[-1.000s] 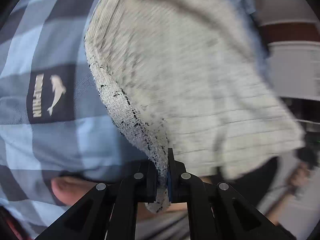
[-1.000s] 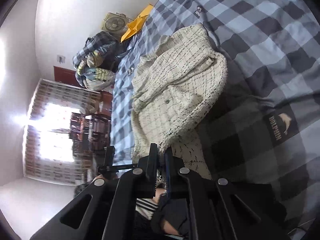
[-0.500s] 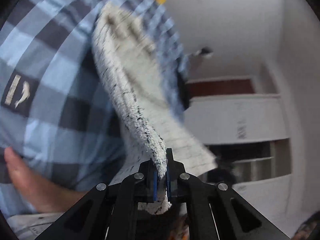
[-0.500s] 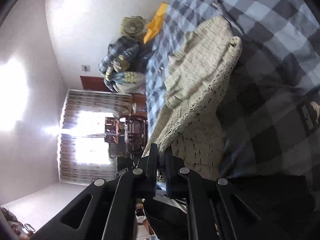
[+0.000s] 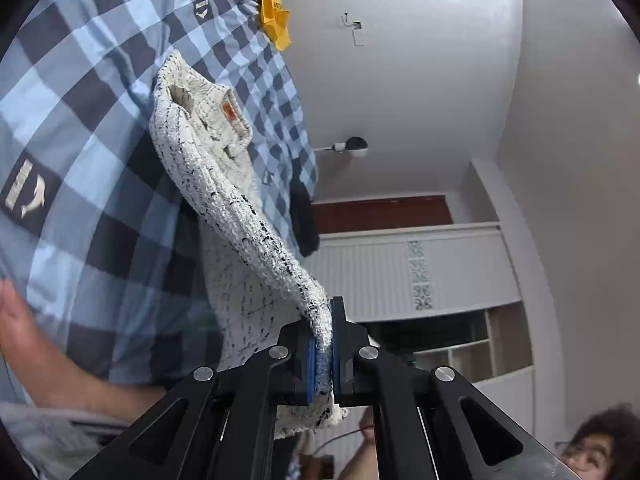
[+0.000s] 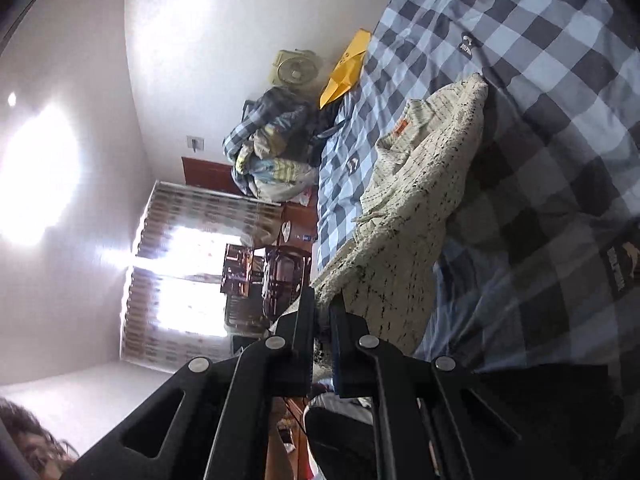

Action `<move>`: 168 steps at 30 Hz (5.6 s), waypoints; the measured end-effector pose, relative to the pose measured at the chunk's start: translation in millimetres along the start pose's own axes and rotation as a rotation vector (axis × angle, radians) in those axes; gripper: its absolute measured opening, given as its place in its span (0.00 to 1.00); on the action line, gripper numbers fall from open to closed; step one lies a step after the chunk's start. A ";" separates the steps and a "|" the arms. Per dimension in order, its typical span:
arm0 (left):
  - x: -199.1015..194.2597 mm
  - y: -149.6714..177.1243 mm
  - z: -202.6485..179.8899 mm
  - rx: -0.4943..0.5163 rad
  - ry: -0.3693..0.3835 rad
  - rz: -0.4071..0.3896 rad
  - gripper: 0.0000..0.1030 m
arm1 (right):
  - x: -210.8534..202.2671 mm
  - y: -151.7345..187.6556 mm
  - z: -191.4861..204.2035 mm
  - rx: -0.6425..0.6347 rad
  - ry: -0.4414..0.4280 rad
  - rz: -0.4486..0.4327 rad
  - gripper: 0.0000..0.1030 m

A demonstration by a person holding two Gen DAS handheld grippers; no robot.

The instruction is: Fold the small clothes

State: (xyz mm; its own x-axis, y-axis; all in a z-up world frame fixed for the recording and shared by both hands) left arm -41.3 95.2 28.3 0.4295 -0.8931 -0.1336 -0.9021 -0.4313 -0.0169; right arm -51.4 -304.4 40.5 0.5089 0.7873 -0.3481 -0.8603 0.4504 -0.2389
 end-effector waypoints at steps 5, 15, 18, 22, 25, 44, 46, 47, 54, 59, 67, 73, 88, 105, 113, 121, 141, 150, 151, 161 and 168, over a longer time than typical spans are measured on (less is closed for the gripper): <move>-28.4 19.1 -2.0 -0.036 0.039 -0.040 0.04 | -22.5 18.8 7.8 0.005 0.008 -0.013 0.04; -43.1 -9.9 38.2 -0.176 -0.062 -0.159 0.04 | -16.8 -8.3 -13.8 0.042 0.126 -0.038 0.04; -25.5 -33.3 52.7 -0.216 -0.089 -0.165 0.04 | 0.0 -49.3 -47.8 0.070 0.243 -0.065 0.04; 4.6 -92.4 66.2 -0.275 -0.099 -0.196 0.04 | 30.6 -92.8 -74.9 0.114 0.270 -0.032 0.04; 30.2 -148.1 73.0 -0.282 -0.136 -0.221 0.04 | 55.4 -135.6 -85.2 0.120 0.287 -0.012 0.04; 129.2 -346.2 172.6 0.113 -0.973 -0.159 1.00 | 111.6 -320.0 -215.5 0.049 0.857 -0.080 0.63; 129.2 -331.6 163.4 0.291 -1.083 -0.116 1.00 | 111.3 -308.3 -207.6 -0.057 0.915 -0.056 0.63; 136.7 -316.1 156.1 0.389 -1.109 -0.075 1.00 | 115.7 -294.1 -203.6 -0.108 0.935 -0.017 0.63; 177.8 -223.8 154.3 0.494 -1.018 0.136 1.00 | 216.0 -166.5 -166.0 -0.430 0.911 0.312 0.63; 194.0 -195.6 175.1 0.541 -1.096 0.202 1.00 | 287.5 -108.9 -184.9 -0.624 0.997 0.520 0.63; 219.3 -201.6 180.5 0.644 -1.138 0.162 1.00 | 315.4 -157.0 -180.8 -0.520 0.946 0.403 0.63; 241.2 -205.6 183.1 0.659 -1.105 0.183 1.00 | 296.2 -244.4 -186.2 -0.287 0.872 0.141 0.63; 282.3 -254.4 205.9 0.718 -1.247 0.175 1.00 | 207.6 -132.0 -96.8 -0.023 0.601 0.092 0.63; 254.5 -355.8 140.6 0.597 -1.224 -0.125 1.00 | 196.5 -121.6 -153.6 -0.102 0.760 0.048 0.82; 166.7 -220.1 167.1 0.684 -1.251 0.010 1.00 | 130.0 -149.2 -185.9 -0.045 0.893 -0.031 0.82; 55.1 -171.2 207.7 0.462 -1.194 -0.030 1.00 | 71.7 -127.0 -222.2 0.002 0.978 0.046 0.82; 111.8 -149.4 239.3 0.558 -1.012 0.214 1.00 | 124.8 -71.4 -222.3 -0.211 0.780 0.300 0.43; 96.3 -162.2 257.9 0.410 -0.962 0.133 1.00 | 131.3 -72.8 -211.2 -0.244 0.793 0.287 0.15; 98.7 -162.8 258.6 0.419 -0.974 0.136 1.00 | 128.7 -73.7 -220.6 -0.241 0.805 0.293 0.15; 128.4 -149.4 229.7 0.464 -0.904 0.179 0.18 | 127.9 -73.0 -217.6 -0.181 0.805 0.247 0.12; 94.9 -144.3 176.4 0.312 -0.706 0.042 0.09 | 102.5 -68.8 -194.1 -0.169 0.746 0.164 0.09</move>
State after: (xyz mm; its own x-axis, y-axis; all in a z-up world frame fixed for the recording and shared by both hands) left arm 122.1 95.2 -156.7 0.3605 -0.5691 -0.7390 -0.9321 -0.2497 -0.2625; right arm 66.1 -336.4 -154.6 0.3138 0.3203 -0.8938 -0.9403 0.2352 -0.2459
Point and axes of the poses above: each gripper's, at about its wrist camera, not at the fingertips, and x roughly the way its jaws point, z to its left, y to its underside, the point moved 9 cm from there along x, roughly the way its jaws point, and after that the axes turned 2 degrees about -x, right-handed, at the moved point
